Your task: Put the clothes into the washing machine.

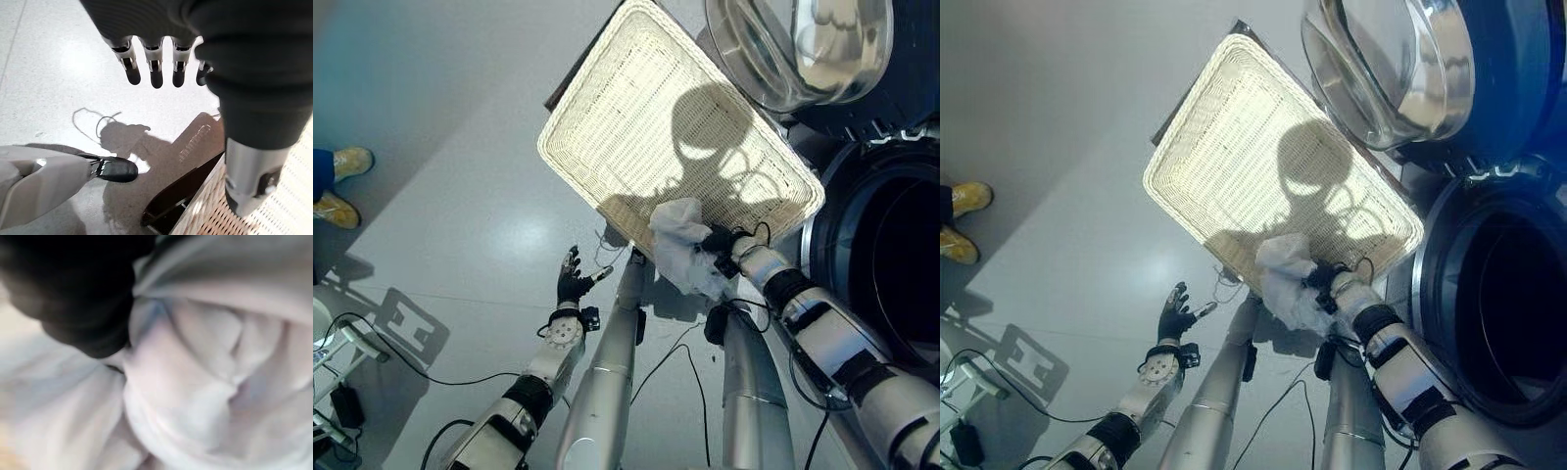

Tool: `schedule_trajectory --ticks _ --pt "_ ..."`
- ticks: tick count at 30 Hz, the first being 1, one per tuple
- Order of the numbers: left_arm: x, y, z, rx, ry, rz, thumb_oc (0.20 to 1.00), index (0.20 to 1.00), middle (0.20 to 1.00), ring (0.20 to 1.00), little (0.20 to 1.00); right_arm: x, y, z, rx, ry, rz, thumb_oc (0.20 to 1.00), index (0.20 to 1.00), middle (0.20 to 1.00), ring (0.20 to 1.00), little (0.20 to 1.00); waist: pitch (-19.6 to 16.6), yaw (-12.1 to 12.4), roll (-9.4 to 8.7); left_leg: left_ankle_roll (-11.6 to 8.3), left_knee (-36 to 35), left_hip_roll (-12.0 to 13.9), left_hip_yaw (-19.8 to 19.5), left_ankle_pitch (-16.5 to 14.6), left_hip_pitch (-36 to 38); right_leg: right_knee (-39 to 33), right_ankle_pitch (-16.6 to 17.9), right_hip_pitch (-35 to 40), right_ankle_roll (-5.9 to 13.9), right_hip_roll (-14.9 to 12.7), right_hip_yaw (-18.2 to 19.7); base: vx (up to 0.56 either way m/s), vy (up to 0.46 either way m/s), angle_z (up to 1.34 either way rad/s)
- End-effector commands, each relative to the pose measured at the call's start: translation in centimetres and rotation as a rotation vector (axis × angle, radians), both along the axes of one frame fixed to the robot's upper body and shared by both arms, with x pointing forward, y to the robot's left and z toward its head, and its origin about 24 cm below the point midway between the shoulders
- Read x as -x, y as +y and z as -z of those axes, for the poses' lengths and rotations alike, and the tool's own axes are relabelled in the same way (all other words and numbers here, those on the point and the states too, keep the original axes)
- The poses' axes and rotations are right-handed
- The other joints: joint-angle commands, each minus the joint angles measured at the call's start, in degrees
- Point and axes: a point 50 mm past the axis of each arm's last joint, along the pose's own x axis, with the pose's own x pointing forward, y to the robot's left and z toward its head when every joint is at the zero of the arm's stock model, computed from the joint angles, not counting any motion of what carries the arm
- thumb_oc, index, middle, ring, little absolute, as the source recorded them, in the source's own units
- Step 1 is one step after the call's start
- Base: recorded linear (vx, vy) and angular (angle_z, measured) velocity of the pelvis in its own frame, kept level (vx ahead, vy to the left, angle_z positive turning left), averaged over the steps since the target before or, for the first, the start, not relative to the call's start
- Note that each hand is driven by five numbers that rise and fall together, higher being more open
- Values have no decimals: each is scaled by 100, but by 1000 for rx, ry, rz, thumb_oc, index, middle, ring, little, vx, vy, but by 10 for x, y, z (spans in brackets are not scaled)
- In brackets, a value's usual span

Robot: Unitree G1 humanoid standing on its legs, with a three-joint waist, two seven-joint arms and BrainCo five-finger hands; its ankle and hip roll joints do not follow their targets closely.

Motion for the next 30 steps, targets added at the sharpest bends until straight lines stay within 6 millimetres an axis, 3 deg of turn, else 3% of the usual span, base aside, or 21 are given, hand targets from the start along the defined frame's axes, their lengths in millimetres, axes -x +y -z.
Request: schedule_trajectory --ticks 1,6,9,11,13,15,19,23,27,30 --pt "-1 3 -2 5 -7 -22 1000 1000 1000 1000 1000 21 -17 30 -383 131 95 200 200 200 200 200 125 -185 243 284 361 -339 598 -426 62 -1618 1389 367 582 174 31 -17 12 -7" --pt "12 21 7 -1 12 -84 1000 1000 1000 1000 1000 25 -11 2 -830 -13 74 200 200 200 200 200 125 -399 90 285 384 -245 827 -531 310 -1609 1409 543 626 199 100 -25 8 -16" --pt "20 40 15 -3 32 -140 1000 1000 1000 1000 1000 37 5 -11 -1195 -94 15 200 200 200 200 200 125 -625 -29 304 518 -193 1001 -683 478 -1554 1367 665 635 218 197 -39 7 -34" --pt "23 45 18 -1 41 -158 1000 1000 1000 1000 1000 43 9 -16 -1345 -117 -6 200 200 200 200 200 125 -701 -55 314 586 -176 1063 -755 547 -1515 1319 721 632 225 254 -30 11 -45" --pt "23 47 19 -3 42 -161 1000 1000 1000 1000 1000 44 9 -17 -1393 -127 -13 200 200 200 200 200 125 -719 -57 318 606 -174 1075 -774 563 -1501 1304 735 632 227 270 -16 1 -37" --pt "27 54 24 -6 54 -177 1000 1000 1000 1000 1000 49 8 -23 -1628 -194 -29 200 200 200 200 200 125 -812 -73 344 743 -166 1141 -897 664 -1433 1226 835 625 229 337 -29 -20 -36" --pt "33 62 30 -13 69 -186 1000 1000 1000 1000 1000 50 -9 -36 -1882 -358 37 200 200 200 200 200 125 -932 -58 345 878 -132 1273 -1056 842 -1429 1149 1039 631 195 398 -27 -22 -26" --pt "36 65 32 -12 75 -195 1000 1000 1000 1000 1000 50 -22 -42 -1980 -483 109 200 200 200 200 200 125 -1004 -51 342 930 -121 1342 -1129 922 -1437 1115 1133 618 194 436 -13 -2 -22" --pt "39 68 36 -4 83 -200 1000 1000 1000 1000 1000 50 -44 -43 -2065 -640 290 200 200 200 200 200 125 -1081 -15 337 959 -101 1431 -1189 1008 -1416 1061 1207 596 210 502 11 12 -17" --pt "41 67 38 5 84 -196 1000 1000 1000 1000 1000 54 -68 -47 -2102 -868 502 200 200 200 200 200 125 -1137 58 321 973 -82 1521 -1215 1065 -1421 1026 1259 577 216 548 24 -5 -15"
